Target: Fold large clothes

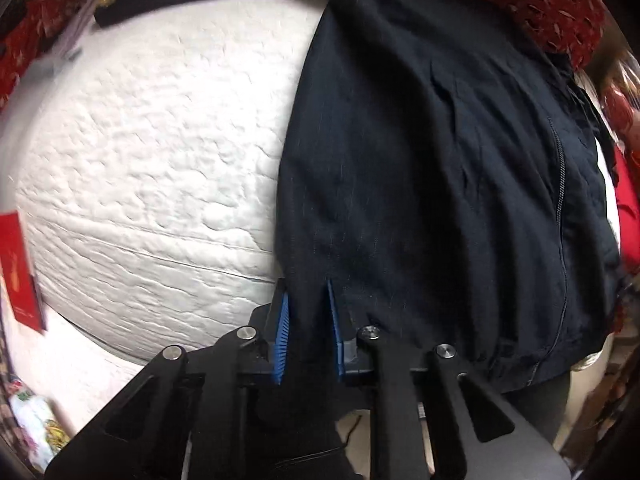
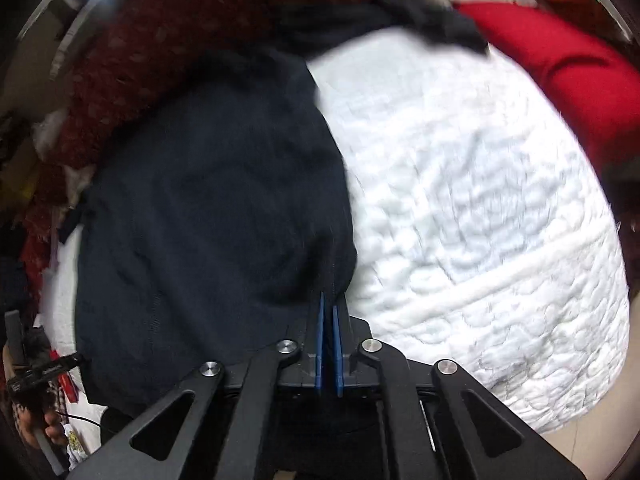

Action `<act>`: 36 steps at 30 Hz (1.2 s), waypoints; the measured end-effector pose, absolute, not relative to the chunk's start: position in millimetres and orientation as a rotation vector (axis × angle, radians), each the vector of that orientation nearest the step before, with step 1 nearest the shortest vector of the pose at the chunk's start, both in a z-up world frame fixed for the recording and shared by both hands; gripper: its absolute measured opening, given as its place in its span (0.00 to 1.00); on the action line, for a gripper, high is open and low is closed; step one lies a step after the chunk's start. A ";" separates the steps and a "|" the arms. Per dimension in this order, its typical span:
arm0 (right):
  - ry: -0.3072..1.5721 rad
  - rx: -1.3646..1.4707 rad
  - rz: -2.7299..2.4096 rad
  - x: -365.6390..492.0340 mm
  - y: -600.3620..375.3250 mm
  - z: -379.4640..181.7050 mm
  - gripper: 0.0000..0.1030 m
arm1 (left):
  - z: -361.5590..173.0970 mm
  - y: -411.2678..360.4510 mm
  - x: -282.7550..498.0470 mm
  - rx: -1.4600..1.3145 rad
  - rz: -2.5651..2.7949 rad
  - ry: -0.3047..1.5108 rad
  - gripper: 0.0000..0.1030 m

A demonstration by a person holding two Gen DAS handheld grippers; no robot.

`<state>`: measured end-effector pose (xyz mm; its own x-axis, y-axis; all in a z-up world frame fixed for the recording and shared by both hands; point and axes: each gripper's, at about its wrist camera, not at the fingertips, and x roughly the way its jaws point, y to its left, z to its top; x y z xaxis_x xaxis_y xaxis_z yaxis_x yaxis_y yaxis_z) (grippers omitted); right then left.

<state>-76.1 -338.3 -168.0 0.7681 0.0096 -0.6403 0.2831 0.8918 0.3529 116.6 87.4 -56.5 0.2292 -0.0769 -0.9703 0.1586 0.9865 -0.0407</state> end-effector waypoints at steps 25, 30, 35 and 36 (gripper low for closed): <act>0.699 0.474 -0.092 -14.5 -359.7 -146.8 0.19 | -41.5 -18.7 109.1 0.204 -0.300 1.328 0.27; 0.553 0.532 -0.419 -5.4 -469.9 -103.4 0.41 | -1.2 -19.6 120.6 0.106 -0.340 1.300 0.29; 0.585 0.406 -0.490 42.4 -502.1 -93.5 0.63 | 18.1 -25.3 133.6 0.001 -0.428 1.250 0.29; 0.581 0.360 -0.496 52.4 -502.1 -93.4 0.66 | 21.8 -32.8 137.1 0.010 -0.442 1.235 0.31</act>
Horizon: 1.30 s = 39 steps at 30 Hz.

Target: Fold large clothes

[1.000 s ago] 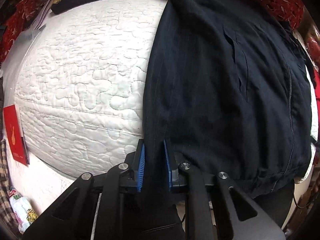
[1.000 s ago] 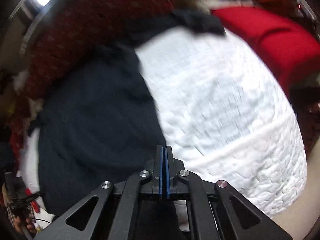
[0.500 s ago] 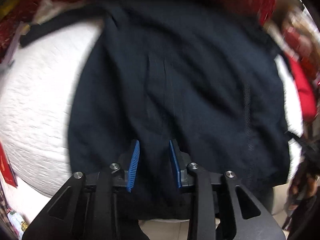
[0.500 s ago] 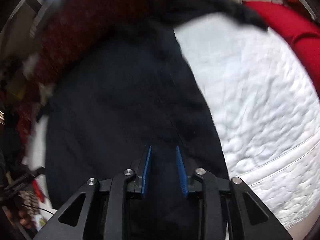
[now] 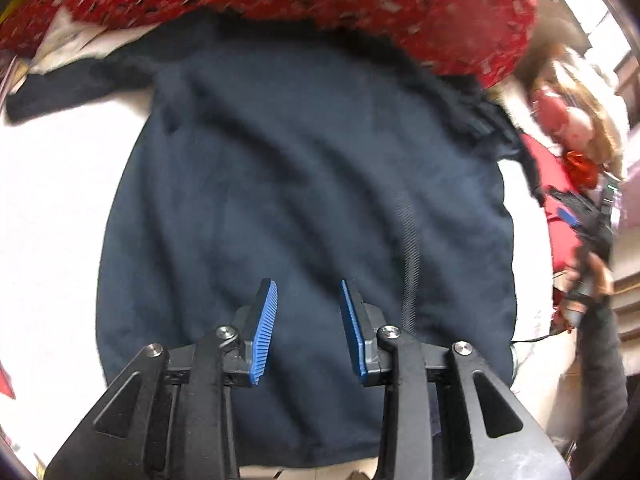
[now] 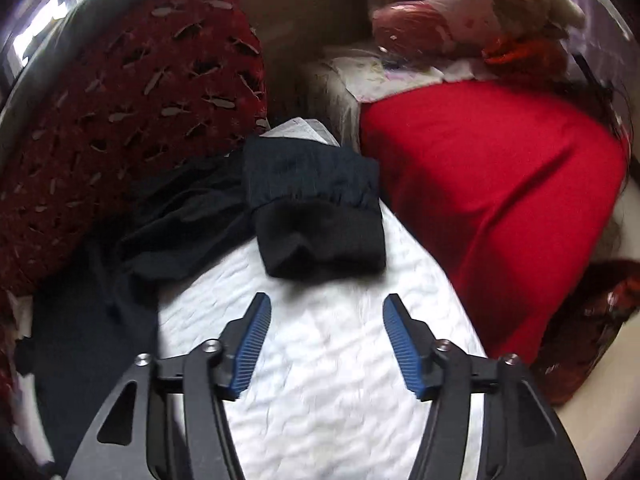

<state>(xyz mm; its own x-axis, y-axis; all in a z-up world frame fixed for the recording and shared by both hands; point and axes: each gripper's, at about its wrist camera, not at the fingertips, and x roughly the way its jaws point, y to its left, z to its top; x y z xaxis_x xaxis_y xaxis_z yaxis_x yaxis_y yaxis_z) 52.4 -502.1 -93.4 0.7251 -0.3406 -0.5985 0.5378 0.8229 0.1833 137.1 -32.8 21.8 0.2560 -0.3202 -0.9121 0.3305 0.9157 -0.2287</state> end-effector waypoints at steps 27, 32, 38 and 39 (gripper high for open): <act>0.590 0.500 0.044 153.0 -371.2 -10.9 0.14 | -31.2 -20.6 264.8 -0.132 -0.304 1.125 0.35; 0.652 0.458 0.193 210.8 -275.1 -16.7 0.14 | -16.4 17.0 277.1 -0.185 -0.217 1.061 0.35; 0.714 0.448 0.307 268.6 -180.5 -40.2 0.14 | -9.5 59.0 286.5 -0.260 -0.154 1.029 0.35; 0.723 0.448 0.317 273.8 -169.5 -45.0 0.14 | -9.8 63.5 287.9 -0.270 -0.151 1.027 0.35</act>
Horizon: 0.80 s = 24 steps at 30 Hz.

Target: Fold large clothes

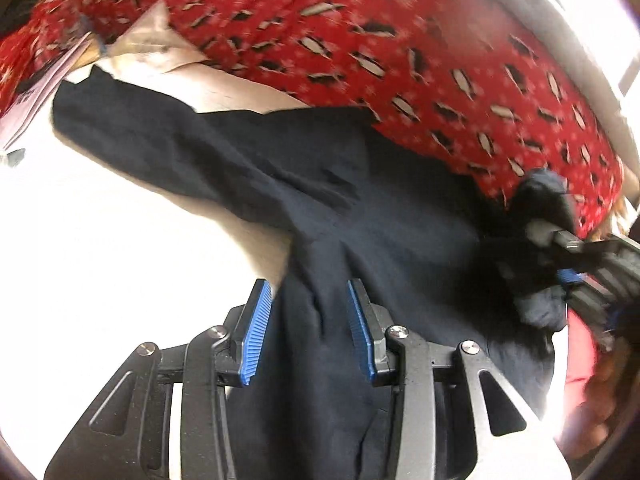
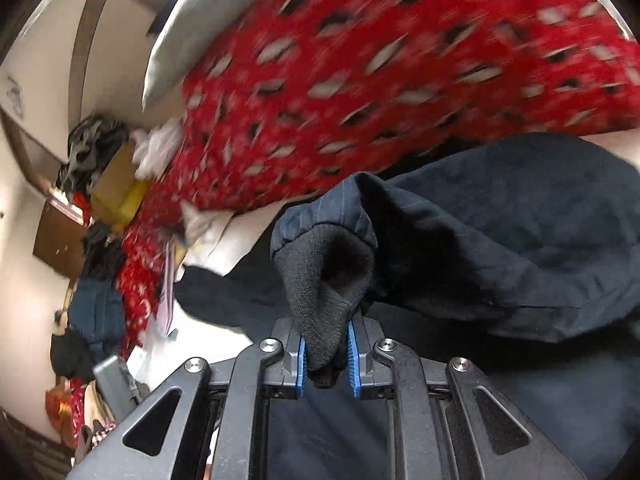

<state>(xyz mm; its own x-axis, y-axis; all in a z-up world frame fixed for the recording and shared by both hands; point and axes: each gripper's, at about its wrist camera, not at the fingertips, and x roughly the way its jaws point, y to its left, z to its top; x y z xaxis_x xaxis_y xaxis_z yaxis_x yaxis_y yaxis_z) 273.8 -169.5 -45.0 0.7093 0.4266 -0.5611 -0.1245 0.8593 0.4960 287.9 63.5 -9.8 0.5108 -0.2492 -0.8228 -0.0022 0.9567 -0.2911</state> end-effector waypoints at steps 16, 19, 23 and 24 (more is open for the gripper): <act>0.822 0.554 0.313 222.5 -212.9 -123.9 0.45 | -36.0 11.9 301.7 -0.303 -0.305 1.143 0.64; 0.823 0.573 0.239 193.9 -257.5 -130.2 0.45 | -34.9 -17.7 303.1 -0.301 -0.344 1.161 0.67; 0.794 0.642 0.190 161.8 -307.9 -138.2 0.45 | -27.0 -42.7 294.5 -0.214 -0.322 1.124 0.68; 0.787 0.669 0.184 155.2 -318.9 -140.8 0.46 | -23.4 -49.2 291.3 -0.155 -0.290 1.084 0.68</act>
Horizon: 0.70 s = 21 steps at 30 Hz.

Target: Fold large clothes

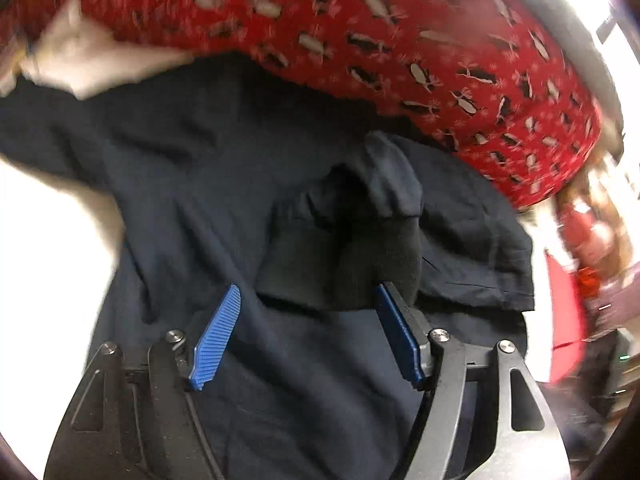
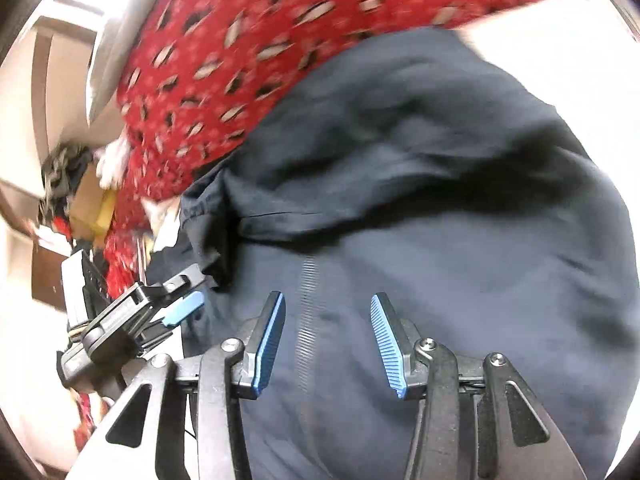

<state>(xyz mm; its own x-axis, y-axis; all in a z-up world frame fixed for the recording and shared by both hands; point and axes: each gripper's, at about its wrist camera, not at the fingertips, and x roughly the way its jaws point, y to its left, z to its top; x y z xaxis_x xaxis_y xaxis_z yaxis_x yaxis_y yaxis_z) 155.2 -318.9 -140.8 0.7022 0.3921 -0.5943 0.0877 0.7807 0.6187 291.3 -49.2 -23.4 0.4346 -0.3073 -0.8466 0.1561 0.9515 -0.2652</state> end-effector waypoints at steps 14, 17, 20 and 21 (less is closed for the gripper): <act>0.729 0.830 0.193 122.1 -363.2 -166.9 0.46 | 15.6 24.0 358.8 -0.228 0.056 1.050 0.33; 0.727 0.857 0.193 124.8 -367.8 -171.7 0.46 | 19.7 22.5 336.0 -0.298 -0.079 1.090 0.41; 0.723 0.874 0.197 127.6 -365.7 -174.1 0.46 | 10.8 -5.0 298.5 -0.374 -0.279 1.123 0.55; 0.725 0.873 0.200 129.0 -363.9 -174.3 0.46 | 6.0 -17.5 288.9 -0.381 -0.334 1.140 0.55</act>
